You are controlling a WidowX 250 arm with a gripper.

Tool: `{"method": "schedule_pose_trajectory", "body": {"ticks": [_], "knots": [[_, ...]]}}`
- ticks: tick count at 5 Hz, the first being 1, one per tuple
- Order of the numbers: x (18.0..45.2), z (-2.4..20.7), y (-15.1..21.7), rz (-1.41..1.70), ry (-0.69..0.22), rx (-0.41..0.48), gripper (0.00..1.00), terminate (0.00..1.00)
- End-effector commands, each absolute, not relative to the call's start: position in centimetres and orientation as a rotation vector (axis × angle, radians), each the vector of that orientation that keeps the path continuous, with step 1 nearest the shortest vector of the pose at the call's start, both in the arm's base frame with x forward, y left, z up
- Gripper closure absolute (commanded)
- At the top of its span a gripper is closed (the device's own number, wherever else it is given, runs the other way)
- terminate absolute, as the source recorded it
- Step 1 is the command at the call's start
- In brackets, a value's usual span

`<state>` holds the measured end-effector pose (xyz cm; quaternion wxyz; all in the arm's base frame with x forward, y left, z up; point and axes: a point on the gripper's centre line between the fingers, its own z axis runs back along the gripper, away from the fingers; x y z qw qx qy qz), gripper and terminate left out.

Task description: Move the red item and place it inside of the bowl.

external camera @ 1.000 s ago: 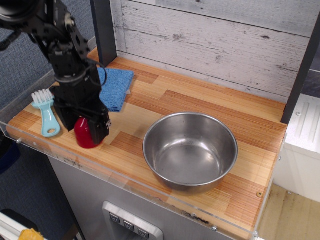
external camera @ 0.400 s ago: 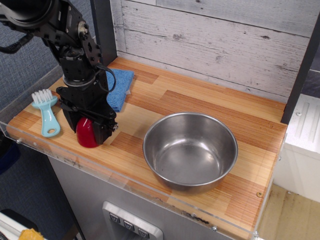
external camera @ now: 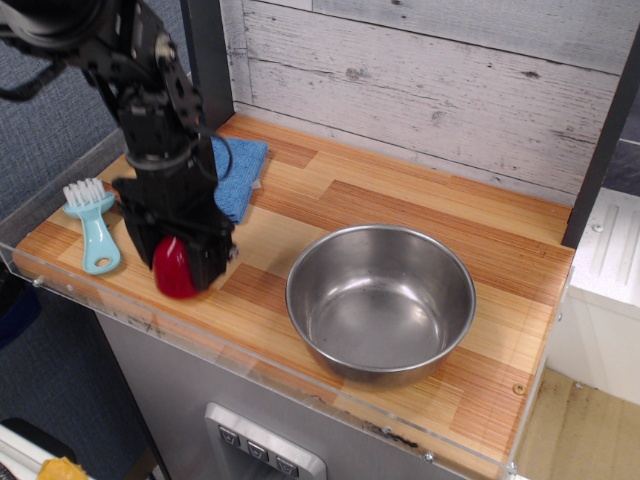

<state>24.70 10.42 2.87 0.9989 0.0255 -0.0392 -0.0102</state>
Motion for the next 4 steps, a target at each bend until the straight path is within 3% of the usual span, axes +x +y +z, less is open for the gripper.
{"method": "schedule_pose_trajectory", "body": {"ticks": [1,4], "knots": [[25.9,9.7,11.3,0.034,-0.254,0.079,1.0,0.0],[24.7,15.2,7.1,-0.084,-0.362,0.073,1.0,0.0]]}}
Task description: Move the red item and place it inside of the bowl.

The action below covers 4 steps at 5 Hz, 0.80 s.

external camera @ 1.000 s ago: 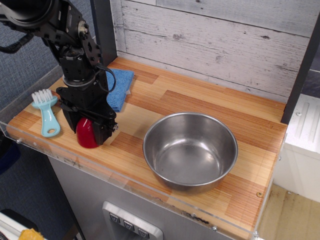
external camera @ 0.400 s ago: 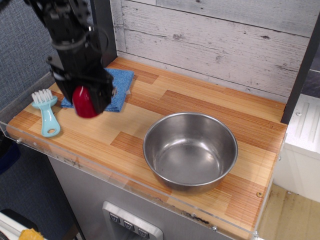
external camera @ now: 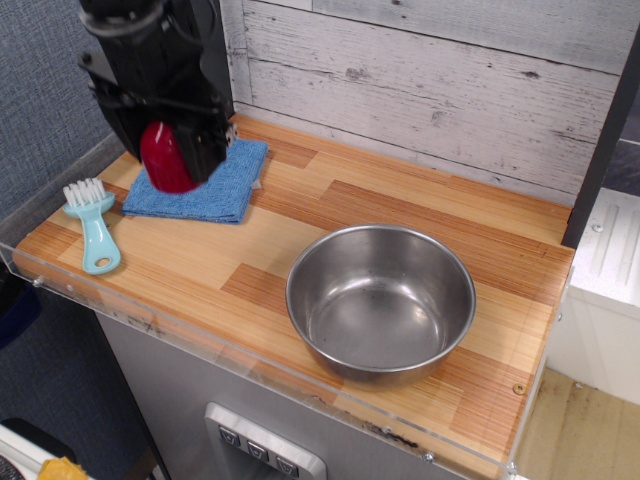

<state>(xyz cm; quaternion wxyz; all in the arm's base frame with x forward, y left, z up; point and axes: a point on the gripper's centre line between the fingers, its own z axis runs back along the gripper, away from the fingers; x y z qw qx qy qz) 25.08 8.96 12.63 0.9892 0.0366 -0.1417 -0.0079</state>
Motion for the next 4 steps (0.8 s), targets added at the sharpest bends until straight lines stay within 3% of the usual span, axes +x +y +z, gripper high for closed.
{"method": "schedule_pose_trajectory", "body": {"ticks": [1,2,4], "knots": [[24.5,15.7,3.9,-0.158,-0.38,0.047,1.0,0.0],[24.9,15.2,0.2,-0.231,-0.383,0.01,1.0,0.0],[25.6,11.1,-4.4,-0.424,-0.336,0.005,1.0,0.0]]}}
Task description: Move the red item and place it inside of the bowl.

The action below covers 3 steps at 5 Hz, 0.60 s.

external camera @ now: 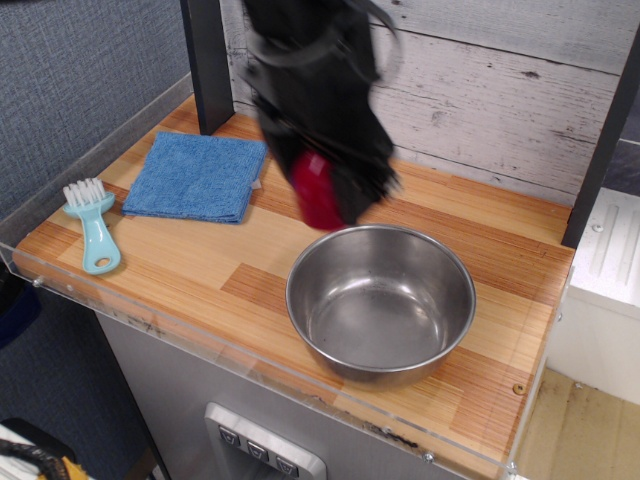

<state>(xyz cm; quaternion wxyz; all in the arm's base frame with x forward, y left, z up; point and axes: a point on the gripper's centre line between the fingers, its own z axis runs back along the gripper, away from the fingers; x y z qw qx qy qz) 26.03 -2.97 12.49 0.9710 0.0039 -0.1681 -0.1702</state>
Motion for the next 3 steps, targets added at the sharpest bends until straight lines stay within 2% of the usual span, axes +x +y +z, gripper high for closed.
{"method": "schedule_pose_trajectory", "body": {"ticks": [1,3], "knots": [[25.4,9.1,-4.7,-0.452,-0.311,0.004,1.0,0.0],[25.4,6.0,-4.4,-0.479,-0.268,0.018,1.0,0.0]]}}
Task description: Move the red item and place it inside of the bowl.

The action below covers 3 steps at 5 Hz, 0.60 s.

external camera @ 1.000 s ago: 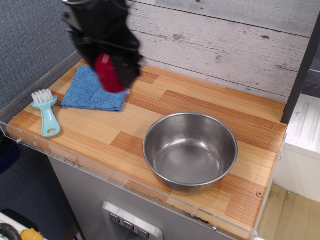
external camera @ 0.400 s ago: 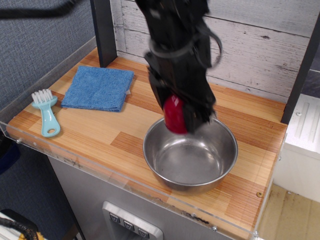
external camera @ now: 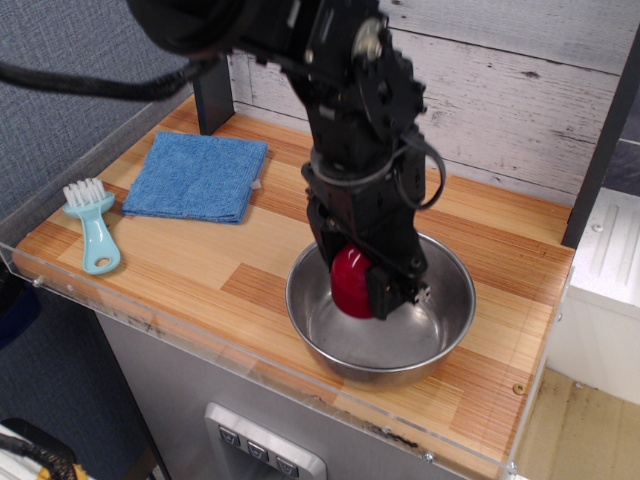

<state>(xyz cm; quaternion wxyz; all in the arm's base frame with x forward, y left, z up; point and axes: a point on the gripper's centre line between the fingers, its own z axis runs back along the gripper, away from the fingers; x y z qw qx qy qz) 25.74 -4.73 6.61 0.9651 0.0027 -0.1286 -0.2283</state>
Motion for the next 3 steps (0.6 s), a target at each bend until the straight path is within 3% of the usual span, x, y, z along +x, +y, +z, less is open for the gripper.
{"method": "schedule_pose_trajectory", "body": {"ticks": [1,3], "knots": [[25.7,4.9,-4.6,-0.486,-0.263,0.013,1.0,0.0],[26.1,2.8,-5.6,-0.507,-0.225,-0.006,1.0,0.0]]}}
